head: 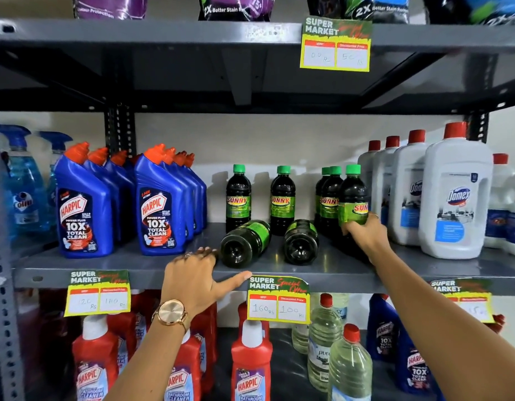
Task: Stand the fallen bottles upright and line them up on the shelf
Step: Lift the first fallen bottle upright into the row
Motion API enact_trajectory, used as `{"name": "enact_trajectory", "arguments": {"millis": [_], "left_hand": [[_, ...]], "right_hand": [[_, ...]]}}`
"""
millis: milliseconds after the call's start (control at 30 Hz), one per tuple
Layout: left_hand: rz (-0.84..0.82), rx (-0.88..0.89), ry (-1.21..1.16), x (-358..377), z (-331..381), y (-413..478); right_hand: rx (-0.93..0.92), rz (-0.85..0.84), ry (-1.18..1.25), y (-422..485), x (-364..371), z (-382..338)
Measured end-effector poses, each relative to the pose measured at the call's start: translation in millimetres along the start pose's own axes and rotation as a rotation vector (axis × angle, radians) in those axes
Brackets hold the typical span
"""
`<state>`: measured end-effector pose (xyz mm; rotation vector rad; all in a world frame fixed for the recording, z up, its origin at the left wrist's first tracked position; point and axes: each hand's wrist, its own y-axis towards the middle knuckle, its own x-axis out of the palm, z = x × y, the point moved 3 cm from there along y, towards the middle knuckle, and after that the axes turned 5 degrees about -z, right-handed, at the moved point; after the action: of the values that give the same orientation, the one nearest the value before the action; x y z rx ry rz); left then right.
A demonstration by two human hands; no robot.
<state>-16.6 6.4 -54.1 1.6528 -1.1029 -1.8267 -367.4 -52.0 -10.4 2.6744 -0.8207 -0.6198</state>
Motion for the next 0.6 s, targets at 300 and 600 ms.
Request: {"name": "enact_trajectory", "arguments": {"millis": [300,600], "left_hand": [[0.032,-0.001,-0.004,-2.4,0.1,-0.5],[0.031,0.009,-0.028,-4.4,2.3,0.2]], "right_hand": [[-0.027,-0.005,-0.142,1.5,0.9,1.2],[-0.009,-0.102,-0.146,9.6,3.6,6.4]]}}
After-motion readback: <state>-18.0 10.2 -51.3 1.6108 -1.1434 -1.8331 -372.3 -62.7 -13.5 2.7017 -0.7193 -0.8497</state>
